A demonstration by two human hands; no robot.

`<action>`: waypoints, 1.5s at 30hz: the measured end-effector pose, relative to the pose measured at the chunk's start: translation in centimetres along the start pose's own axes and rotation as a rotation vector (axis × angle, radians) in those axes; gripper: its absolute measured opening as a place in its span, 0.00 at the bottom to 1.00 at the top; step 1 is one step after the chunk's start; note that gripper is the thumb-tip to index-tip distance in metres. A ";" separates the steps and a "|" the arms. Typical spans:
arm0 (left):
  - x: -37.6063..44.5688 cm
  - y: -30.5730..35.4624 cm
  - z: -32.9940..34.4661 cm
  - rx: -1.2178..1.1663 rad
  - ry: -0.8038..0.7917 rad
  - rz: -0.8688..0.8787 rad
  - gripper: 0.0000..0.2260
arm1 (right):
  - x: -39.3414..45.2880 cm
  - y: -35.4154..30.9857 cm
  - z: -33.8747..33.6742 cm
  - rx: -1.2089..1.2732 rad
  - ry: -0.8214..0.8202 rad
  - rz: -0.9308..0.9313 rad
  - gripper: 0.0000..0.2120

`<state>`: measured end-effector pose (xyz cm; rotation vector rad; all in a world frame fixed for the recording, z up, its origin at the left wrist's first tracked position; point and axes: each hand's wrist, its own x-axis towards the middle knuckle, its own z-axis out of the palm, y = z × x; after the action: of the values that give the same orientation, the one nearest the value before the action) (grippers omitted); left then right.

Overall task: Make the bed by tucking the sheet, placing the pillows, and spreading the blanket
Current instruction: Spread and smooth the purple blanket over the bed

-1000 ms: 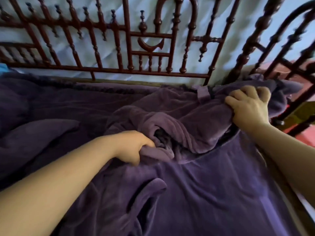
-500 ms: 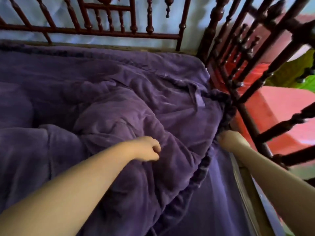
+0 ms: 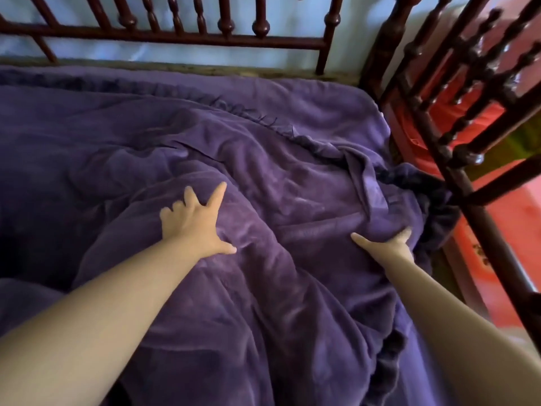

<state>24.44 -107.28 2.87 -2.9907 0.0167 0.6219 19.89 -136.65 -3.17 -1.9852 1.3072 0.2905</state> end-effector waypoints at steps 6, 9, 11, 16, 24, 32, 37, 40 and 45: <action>2.3 0.3 2.8 -0.001 -0.101 0.032 0.26 | -0.5 -2.0 0.0 0.013 0.135 -0.189 0.36; 1.8 0.7 0.7 -0.276 -0.077 -0.129 0.18 | -2.3 -5.7 -2.6 -0.090 0.213 -0.509 0.29; 1.5 1.1 -2.0 -0.442 0.037 -0.114 0.17 | -3.5 -9.3 -5.1 -0.090 0.289 -0.682 0.27; 0.0 2.7 -10.4 -0.714 0.523 -0.052 0.17 | -5.1 -19.6 -15.1 0.101 0.533 -0.956 0.22; 3.1 5.6 -13.6 -0.672 0.638 0.012 0.16 | -0.7 -29.1 -21.0 -0.017 0.704 -0.939 0.27; 9.7 12.0 -1.5 -0.097 -0.225 0.342 0.27 | 10.8 -15.8 -4.2 -0.762 0.083 -0.727 0.23; 7.5 10.8 2.1 -0.024 -0.195 0.373 0.25 | 10.9 -7.2 0.8 -0.847 -0.110 -0.549 0.25; 5.8 9.6 2.0 -0.034 -0.154 0.394 0.26 | 7.8 -5.2 0.8 -0.766 -0.037 -0.541 0.24; 1.0 7.1 2.1 -0.060 -0.167 0.386 0.28 | 1.7 -1.8 0.9 -0.771 -0.010 -0.724 0.26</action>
<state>24.31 -114.16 0.01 -3.0000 0.5851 0.9215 22.37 -136.87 -3.93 -2.9313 0.3878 0.4872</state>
